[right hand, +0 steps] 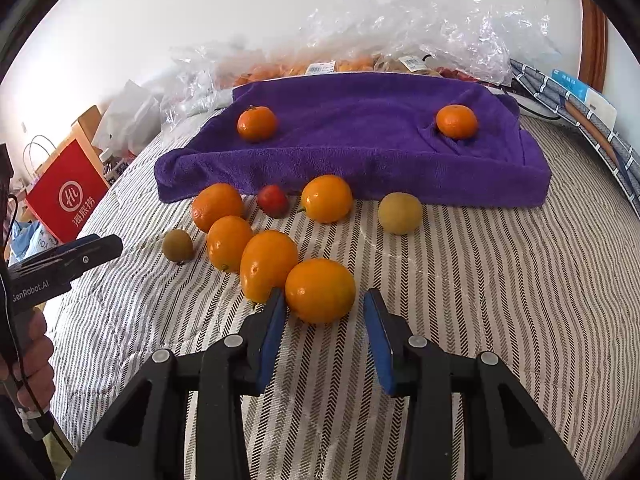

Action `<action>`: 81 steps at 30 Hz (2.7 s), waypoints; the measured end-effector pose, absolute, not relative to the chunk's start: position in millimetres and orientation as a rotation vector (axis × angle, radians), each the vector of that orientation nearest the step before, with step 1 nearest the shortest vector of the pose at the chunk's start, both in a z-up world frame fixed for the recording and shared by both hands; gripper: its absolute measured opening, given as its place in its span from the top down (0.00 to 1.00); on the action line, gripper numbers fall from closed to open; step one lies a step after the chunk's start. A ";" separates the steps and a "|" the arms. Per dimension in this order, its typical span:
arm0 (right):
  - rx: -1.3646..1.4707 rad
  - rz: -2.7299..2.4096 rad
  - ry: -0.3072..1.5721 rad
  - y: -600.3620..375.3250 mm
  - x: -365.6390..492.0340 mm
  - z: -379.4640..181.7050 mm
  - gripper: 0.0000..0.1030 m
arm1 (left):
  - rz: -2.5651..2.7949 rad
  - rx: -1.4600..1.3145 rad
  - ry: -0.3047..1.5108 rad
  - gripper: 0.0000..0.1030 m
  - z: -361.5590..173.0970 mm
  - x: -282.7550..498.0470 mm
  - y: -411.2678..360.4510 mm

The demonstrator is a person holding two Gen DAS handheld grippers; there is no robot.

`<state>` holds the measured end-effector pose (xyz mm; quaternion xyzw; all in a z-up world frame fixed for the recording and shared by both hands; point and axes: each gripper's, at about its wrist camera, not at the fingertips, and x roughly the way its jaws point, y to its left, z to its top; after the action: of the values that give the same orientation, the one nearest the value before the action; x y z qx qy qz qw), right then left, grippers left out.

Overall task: Organize fruits
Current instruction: 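Grasp the brown kiwi with the left tool while the right tool grasps the oval orange, then carry the kiwi with the left tool while the right tool carries the oval orange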

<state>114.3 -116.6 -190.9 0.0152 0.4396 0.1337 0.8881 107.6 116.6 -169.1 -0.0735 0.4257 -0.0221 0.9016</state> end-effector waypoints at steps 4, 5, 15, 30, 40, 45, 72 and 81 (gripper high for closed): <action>0.025 0.288 0.911 -116.1 118.1 -191.4 0.66 | -0.070 -0.155 0.885 0.36 -173.2 111.5 114.3; 0.024 0.290 0.912 -116.3 118.2 -191.2 0.66 | -0.080 -0.159 0.882 0.36 -173.4 112.1 113.3; 0.012 0.193 0.872 -156.2 106.0 -182.9 0.66 | -0.185 -0.163 0.879 0.36 -174.0 117.6 88.6; 0.014 0.134 0.866 -187.2 101.1 -188.2 0.66 | -0.220 -0.093 0.874 0.76 -181.3 123.9 48.0; -0.020 0.116 0.828 -183.0 94.0 -185.8 0.66 | -0.231 -0.141 0.875 0.76 -182.6 123.9 54.1; 0.009 0.125 0.828 -187.2 95.6 -186.0 0.66 | -0.225 -0.115 0.876 0.73 -182.0 124.7 48.0; 0.019 0.125 0.794 -188.5 90.7 -183.5 0.66 | -0.248 -0.278 0.726 0.76 -167.2 108.6 73.7; 0.065 0.157 0.788 -194.2 91.6 -182.2 0.66 | -0.223 -0.299 0.682 0.76 -162.9 102.2 80.9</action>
<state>91.6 -194.2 -182.2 0.0319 0.3833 0.0763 0.9199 102.2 80.9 -162.9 -0.1460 0.3324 -0.1087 0.9254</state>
